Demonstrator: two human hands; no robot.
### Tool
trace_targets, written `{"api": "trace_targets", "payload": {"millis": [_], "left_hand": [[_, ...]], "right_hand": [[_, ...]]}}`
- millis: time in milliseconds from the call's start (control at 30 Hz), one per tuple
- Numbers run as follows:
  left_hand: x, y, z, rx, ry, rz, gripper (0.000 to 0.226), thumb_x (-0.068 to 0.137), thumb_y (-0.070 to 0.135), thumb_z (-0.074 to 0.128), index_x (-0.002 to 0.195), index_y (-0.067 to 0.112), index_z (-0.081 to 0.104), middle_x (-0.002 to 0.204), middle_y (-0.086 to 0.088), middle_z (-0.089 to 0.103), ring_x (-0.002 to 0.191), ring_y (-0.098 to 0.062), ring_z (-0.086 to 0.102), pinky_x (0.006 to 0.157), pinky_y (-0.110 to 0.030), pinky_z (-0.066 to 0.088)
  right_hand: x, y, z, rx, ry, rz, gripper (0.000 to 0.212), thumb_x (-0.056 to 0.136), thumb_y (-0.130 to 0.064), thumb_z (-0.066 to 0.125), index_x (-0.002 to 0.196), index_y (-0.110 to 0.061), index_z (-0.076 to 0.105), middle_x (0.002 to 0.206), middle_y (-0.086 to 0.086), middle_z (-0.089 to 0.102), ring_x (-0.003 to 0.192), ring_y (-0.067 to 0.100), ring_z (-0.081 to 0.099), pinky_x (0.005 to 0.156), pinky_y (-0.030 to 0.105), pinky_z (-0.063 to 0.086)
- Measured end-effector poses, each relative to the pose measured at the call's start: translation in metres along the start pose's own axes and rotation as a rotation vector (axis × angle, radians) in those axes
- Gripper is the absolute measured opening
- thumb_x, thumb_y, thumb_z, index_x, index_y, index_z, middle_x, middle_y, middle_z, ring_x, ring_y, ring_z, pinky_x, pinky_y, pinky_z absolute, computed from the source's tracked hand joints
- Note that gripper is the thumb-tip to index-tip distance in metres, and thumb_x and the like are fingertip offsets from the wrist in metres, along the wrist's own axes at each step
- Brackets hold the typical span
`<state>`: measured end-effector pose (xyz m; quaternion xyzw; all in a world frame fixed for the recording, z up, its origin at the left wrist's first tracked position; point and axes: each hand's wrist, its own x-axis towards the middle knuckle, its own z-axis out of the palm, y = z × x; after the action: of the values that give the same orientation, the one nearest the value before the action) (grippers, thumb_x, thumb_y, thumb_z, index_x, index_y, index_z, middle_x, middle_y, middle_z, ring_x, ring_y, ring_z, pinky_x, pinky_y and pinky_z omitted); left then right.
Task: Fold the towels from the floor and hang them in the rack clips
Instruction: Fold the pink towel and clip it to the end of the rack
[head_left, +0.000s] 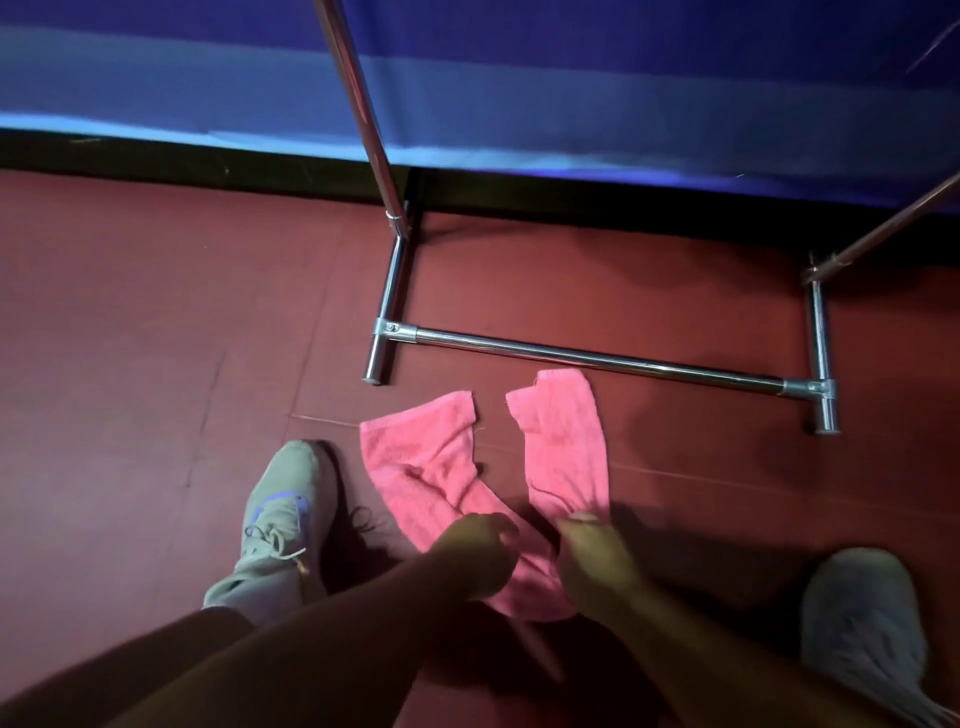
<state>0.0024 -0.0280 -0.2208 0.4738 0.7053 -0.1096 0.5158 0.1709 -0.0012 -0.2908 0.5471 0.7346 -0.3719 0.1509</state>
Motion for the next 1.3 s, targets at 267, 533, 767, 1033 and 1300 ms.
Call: {"api": "trace_targets", "payload": {"millis": [267, 533, 767, 1033, 1300], "left_hand": [[-0.041, 0.002, 0.012, -0.027, 0.037, 0.082, 0.036, 0.095, 0.027, 0.052, 0.129, 0.02, 0.059, 0.131, -0.004, 0.061, 0.119, -0.02, 0.055, 0.092, -0.021, 0.039], [-0.08, 0.011, -0.007, -0.479, 0.121, -0.193, 0.034, 0.098, 0.034, 0.051, 0.119, 0.012, 0.066, 0.125, -0.009, 0.066, 0.114, -0.025, 0.061, 0.074, -0.016, 0.044], [-0.153, 0.05, -0.079, -1.204, 0.322, -0.081, 0.056, 0.084, 0.061, 0.054, 0.097, 0.01, 0.074, 0.092, -0.011, 0.074, 0.082, -0.022, 0.069, 0.087, -0.035, 0.056], [-0.256, 0.072, -0.079, -0.819, -0.171, 0.072, 0.033, 0.085, 0.044, 0.053, 0.094, 0.014, 0.063, 0.1, -0.014, 0.064, 0.102, -0.034, 0.063, 0.102, -0.052, 0.047], [-0.265, 0.097, -0.058, -0.834, -0.211, 0.153, 0.044, 0.08, 0.059, 0.047, 0.092, 0.021, 0.067, 0.087, -0.008, 0.062, 0.085, -0.029, 0.055, 0.081, -0.044, 0.048]], "right_hand": [[-0.035, -0.012, 0.004, -0.092, -0.174, 0.263, 0.048, 0.091, -0.029, 0.043, 0.134, -0.008, 0.047, 0.137, 0.018, 0.051, 0.124, 0.034, 0.052, 0.094, 0.039, 0.047], [-0.072, -0.062, -0.074, 0.747, 0.156, 0.217, 0.015, 0.083, -0.017, 0.073, 0.071, -0.011, 0.079, 0.069, 0.016, 0.074, 0.057, 0.022, 0.064, 0.058, 0.037, 0.052], [-0.17, -0.123, -0.186, 1.186, -0.418, -0.168, 0.016, 0.078, -0.002, 0.066, 0.067, -0.008, 0.076, 0.073, 0.006, 0.073, 0.073, 0.015, 0.066, 0.079, 0.027, 0.048], [-0.271, -0.137, -0.252, 1.171, -0.25, -0.582, 0.039, 0.054, -0.033, 0.092, 0.078, -0.005, 0.08, 0.085, 0.012, 0.076, 0.082, 0.017, 0.071, 0.08, 0.026, 0.054], [-0.303, -0.121, -0.273, 1.329, 0.058, -0.702, 0.039, 0.05, -0.035, 0.092, 0.072, -0.006, 0.078, 0.087, 0.006, 0.076, 0.085, 0.015, 0.071, 0.081, 0.023, 0.055]]}}
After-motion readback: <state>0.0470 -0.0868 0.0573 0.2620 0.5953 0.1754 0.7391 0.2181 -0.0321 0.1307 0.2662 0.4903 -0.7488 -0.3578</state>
